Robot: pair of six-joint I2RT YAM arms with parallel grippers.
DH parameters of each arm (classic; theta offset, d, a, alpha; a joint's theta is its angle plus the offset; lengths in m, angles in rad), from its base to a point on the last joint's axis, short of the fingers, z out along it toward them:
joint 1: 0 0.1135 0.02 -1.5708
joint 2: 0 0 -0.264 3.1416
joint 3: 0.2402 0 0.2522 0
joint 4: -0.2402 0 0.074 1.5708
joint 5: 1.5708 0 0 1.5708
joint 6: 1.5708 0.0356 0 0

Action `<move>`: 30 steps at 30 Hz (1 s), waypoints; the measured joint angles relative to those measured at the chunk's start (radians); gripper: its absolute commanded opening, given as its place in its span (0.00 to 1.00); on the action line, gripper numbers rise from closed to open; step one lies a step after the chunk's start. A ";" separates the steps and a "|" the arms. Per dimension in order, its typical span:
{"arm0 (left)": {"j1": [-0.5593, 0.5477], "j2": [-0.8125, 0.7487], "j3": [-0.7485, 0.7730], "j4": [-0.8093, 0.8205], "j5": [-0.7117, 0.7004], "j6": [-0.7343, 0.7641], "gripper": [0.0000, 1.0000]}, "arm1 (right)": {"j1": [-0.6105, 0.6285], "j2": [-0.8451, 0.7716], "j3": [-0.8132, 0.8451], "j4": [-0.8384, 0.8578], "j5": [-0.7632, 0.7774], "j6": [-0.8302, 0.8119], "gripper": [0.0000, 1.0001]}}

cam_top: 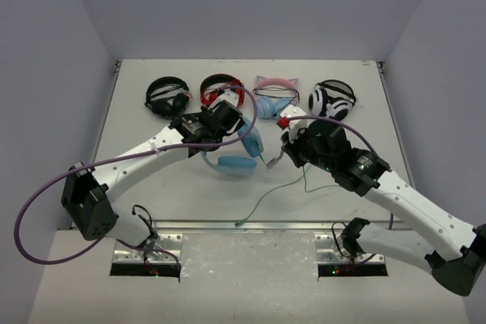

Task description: Wrap the headphones

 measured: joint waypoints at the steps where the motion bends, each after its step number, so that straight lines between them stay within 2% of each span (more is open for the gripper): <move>1: 0.000 0.000 -0.001 0.002 0.010 0.003 0.00 | 0.024 -0.005 -0.001 0.011 -0.009 -0.009 0.01; 7: -0.001 -0.008 -0.075 0.067 0.088 0.020 0.00 | 0.056 -0.022 -0.006 0.114 -0.172 0.023 0.01; 15: -0.001 -0.068 -0.117 0.116 0.176 0.049 0.00 | 0.056 0.081 0.032 0.135 -0.365 0.037 0.01; 20: -0.010 -0.111 -0.142 0.132 0.245 0.076 0.00 | 0.056 0.169 0.191 0.024 -0.353 -0.047 0.02; 24: -0.027 -0.111 -0.147 0.144 0.298 0.085 0.00 | 0.056 0.177 0.242 -0.027 -0.296 -0.085 0.09; 30: -0.039 -0.111 -0.150 0.145 0.336 0.102 0.00 | 0.056 0.231 0.312 -0.079 -0.253 -0.117 0.03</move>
